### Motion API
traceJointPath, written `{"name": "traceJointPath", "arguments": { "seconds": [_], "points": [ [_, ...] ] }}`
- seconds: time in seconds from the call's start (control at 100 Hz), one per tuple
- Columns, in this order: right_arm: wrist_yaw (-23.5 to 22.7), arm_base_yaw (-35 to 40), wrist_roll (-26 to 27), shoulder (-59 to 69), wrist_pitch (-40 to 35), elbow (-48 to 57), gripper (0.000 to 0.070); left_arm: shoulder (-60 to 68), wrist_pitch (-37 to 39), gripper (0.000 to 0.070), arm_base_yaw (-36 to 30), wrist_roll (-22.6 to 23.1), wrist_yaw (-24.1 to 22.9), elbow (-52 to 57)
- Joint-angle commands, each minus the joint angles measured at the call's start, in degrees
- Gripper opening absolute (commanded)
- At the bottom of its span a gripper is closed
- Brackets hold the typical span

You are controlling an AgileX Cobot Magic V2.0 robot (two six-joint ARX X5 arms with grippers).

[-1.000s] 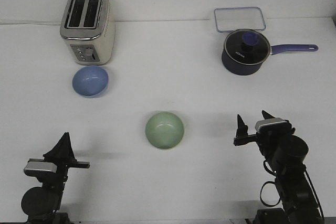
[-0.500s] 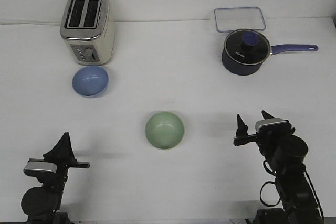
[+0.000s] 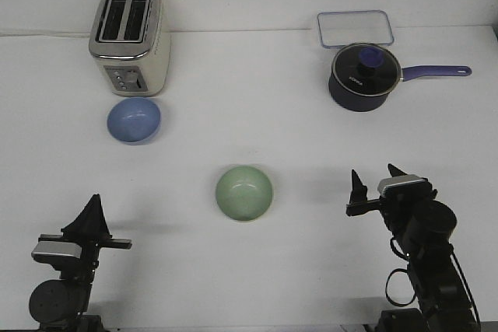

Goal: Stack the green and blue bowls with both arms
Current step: 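Move the left gripper forward to the light blue bowl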

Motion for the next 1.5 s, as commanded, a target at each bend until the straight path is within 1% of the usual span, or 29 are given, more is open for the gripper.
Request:
{"name": "traceJointPath", "arguments": {
  "seconds": [0.0,0.05,0.11,0.15,0.31,0.51,0.6,0.67,0.73,0.89,1.02,1.11,1.32,1.36,1.39,1.49],
  "points": [
    [0.0,0.0,0.6,0.3,0.5,0.6,0.0566,0.5,-0.2,0.0012,0.0,-1.7,-0.2,3.2],
    [0.0,0.0,0.6,0.3,0.5,0.6,0.0566,1.7,-2.3,0.0012,0.0,-3.7,-0.2,5.9],
    [-0.1,0.0,0.6,0.3,0.5,0.6,0.0566,4.3,-6.1,0.0012,0.0,-7.1,-0.2,10.2],
    [-0.1,0.0,0.6,0.3,0.5,0.6,0.0566,6.6,-8.5,0.0012,0.0,-8.1,-0.2,13.3],
    [-0.1,0.0,0.8,0.3,0.2,0.6,0.0566,19.4,-18.8,0.0012,0.0,-6.8,-0.2,28.0],
    [-0.1,0.0,0.9,0.3,0.2,0.6,0.0566,38.2,-36.5,0.0012,0.0,-6.7,-0.2,47.0],
    [-0.1,0.0,0.9,0.3,0.2,0.6,0.0566,45.8,-44.0,0.0012,0.0,-6.0,-0.1,53.7],
    [-0.1,0.0,0.9,0.3,0.2,0.6,0.0566,50.5,-48.0,0.0012,0.0,-6.0,-0.1,57.4],
    [-0.1,0.0,0.9,0.3,0.2,0.6,0.0566,53.4,-49.4,0.0012,0.0,-5.8,-0.1,59.3],
    [-0.1,0.0,0.9,0.3,0.2,0.6,0.0566,56.9,-48.5,0.0012,0.0,-6.0,-0.1,60.1],
    [-0.1,0.0,0.9,0.3,0.2,0.6,0.0566,57.6,-48.1,0.0012,0.0,-6.7,-0.1,60.1],
    [-0.1,0.0,0.9,0.3,0.2,0.6,0.0566,57.5,-48.0,0.0012,0.0,-8.0,-0.1,60.1],
    [-0.1,0.0,0.9,0.3,0.2,0.6,0.0566,57.5,-48.0,0.0019,0.0,-8.0,-0.1,60.1],
    [-0.1,0.0,0.9,0.3,0.2,0.6,0.0566,57.5,-48.0,0.0042,0.0,-8.0,-0.1,60.1],
    [-0.1,0.0,0.9,0.3,0.2,0.6,0.0566,57.5,-48.0,0.0096,0.0,-8.0,-0.1,60.1],
    [-0.1,0.0,0.9,0.3,0.2,0.6,0.0566,57.6,-48.0,0.0389,0.0,-8.0,-0.1,60.1]
  ]
}}
